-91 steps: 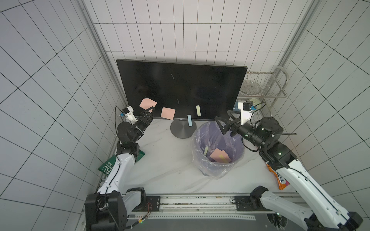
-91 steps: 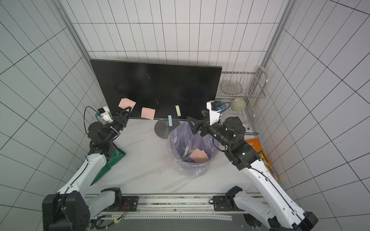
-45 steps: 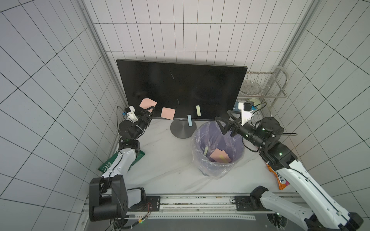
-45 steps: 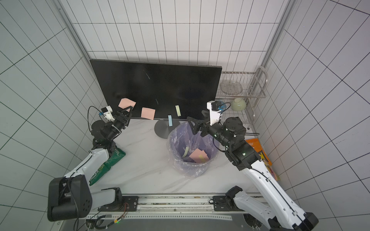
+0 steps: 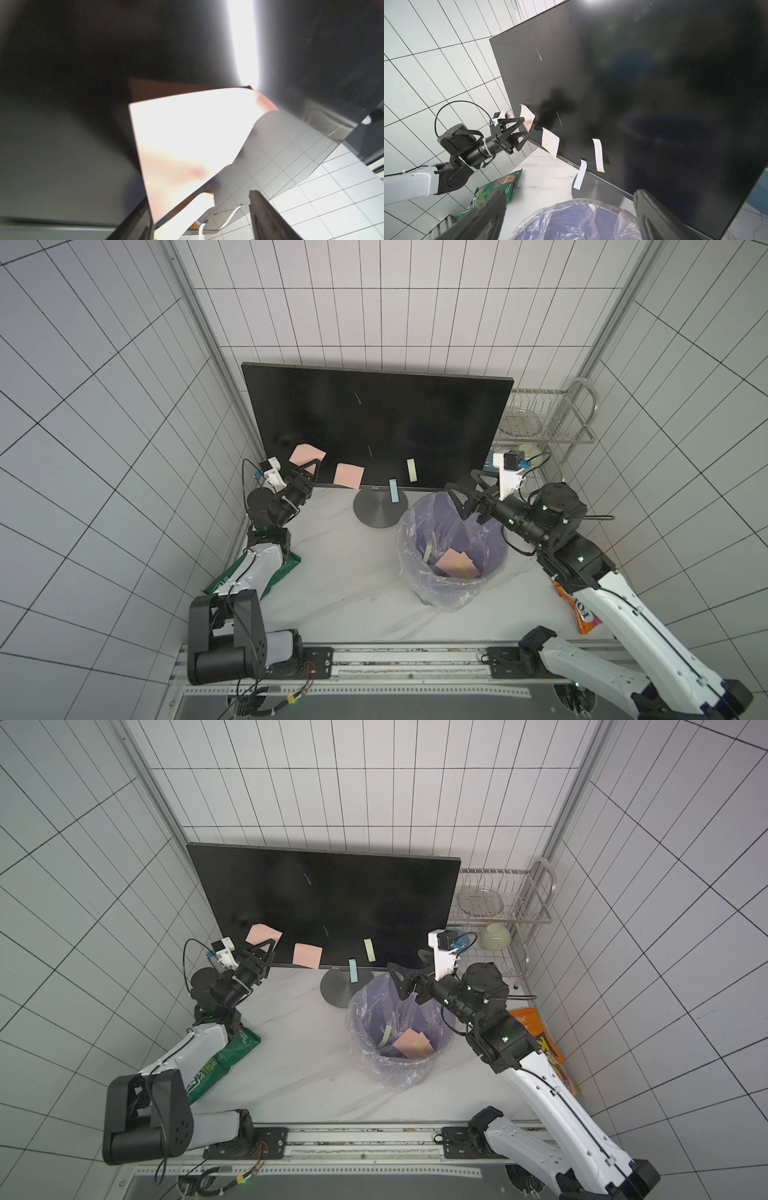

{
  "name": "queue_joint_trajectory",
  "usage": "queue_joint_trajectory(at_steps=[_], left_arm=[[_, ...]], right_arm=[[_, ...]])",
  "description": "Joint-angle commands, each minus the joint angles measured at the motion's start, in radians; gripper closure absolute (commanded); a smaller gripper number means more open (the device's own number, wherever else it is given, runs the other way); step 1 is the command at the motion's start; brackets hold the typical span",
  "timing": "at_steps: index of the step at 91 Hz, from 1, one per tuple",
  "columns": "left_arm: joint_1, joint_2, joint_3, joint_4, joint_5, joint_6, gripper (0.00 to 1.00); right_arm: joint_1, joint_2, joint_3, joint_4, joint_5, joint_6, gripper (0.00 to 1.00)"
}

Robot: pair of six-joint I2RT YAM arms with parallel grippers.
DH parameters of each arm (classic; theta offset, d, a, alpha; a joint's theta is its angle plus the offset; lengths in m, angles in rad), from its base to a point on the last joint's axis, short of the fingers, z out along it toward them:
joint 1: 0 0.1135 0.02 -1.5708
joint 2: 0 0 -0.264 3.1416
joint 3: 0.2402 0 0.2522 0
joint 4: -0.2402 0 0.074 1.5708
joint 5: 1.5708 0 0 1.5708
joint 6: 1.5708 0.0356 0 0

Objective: Remove the sticky note from the monitor
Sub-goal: Tear off the sticky note from the monitor.

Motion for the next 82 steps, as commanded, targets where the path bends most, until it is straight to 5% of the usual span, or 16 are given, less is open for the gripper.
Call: queue_joint_trajectory(at_steps=[1, 18, 38, 59, 82], left_arm=[[0.005, 0.012, 0.026, 0.029, 0.009, 0.000, 0.39], [0.005, -0.005, 0.035, -0.001, 0.009, 0.006, 0.52], [0.005, -0.046, 0.020, -0.054, -0.016, 0.035, 0.83], [0.005, -0.043, 0.011, -0.064, -0.021, 0.039, 1.00], [0.006, -0.067, 0.013, -0.096, -0.010, 0.076, 1.00]], right_arm=[[0.011, -0.007, 0.037, 0.001, -0.006, -0.008, 0.01], [0.011, -0.013, 0.036, -0.002, -0.003, -0.008, 0.01], [0.017, -0.018, 0.028, 0.007, -0.005, 0.000, 0.01], [0.019, -0.028, 0.023, 0.004, 0.001, 0.001, 0.01], [0.020, -0.031, 0.023, -0.002, 0.004, -0.001, 0.01]])
